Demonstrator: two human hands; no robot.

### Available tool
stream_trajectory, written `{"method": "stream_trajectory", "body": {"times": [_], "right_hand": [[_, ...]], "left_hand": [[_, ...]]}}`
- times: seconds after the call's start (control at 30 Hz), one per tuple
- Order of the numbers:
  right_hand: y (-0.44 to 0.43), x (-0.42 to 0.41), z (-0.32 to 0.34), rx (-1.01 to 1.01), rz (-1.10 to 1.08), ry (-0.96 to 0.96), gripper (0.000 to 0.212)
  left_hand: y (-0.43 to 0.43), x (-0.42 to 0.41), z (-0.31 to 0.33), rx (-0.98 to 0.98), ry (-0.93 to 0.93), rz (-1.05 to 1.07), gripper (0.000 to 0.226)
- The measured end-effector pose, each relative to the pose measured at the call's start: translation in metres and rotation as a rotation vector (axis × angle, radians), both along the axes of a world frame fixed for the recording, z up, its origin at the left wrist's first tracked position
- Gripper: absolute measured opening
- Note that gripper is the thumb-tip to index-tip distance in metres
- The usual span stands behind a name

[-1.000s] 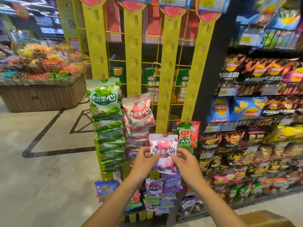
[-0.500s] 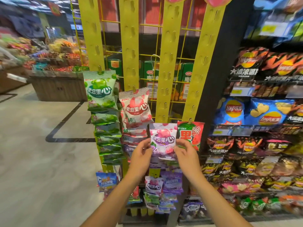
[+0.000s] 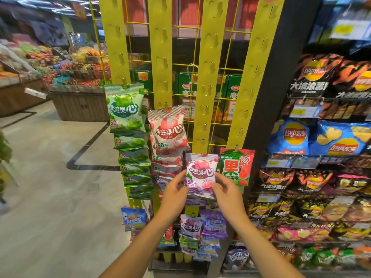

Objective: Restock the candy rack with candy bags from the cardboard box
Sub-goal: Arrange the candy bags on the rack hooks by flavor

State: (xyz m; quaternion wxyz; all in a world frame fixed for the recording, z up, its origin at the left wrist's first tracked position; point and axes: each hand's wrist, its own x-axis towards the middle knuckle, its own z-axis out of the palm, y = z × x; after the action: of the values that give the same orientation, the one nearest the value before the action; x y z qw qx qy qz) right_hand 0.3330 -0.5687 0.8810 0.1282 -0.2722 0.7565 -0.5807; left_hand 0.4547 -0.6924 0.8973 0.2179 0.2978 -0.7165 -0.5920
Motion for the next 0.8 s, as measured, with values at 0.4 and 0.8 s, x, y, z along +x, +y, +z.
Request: {"method": "stream_trajectory", "body": {"times": [0.4, 0.8], "right_hand": [[-0.002, 0.004, -0.021, 0.024, 0.02, -0.024, 0.049], [-0.005, 0.001, -0.037, 0.082, 0.095, -0.063, 0.062]], "left_hand": [[-0.003, 0.001, -0.033, -0.006, -0.036, -0.057, 0.063], [-0.026, -0.011, -0.062, 0.13, -0.016, -0.164, 0.078]]}}
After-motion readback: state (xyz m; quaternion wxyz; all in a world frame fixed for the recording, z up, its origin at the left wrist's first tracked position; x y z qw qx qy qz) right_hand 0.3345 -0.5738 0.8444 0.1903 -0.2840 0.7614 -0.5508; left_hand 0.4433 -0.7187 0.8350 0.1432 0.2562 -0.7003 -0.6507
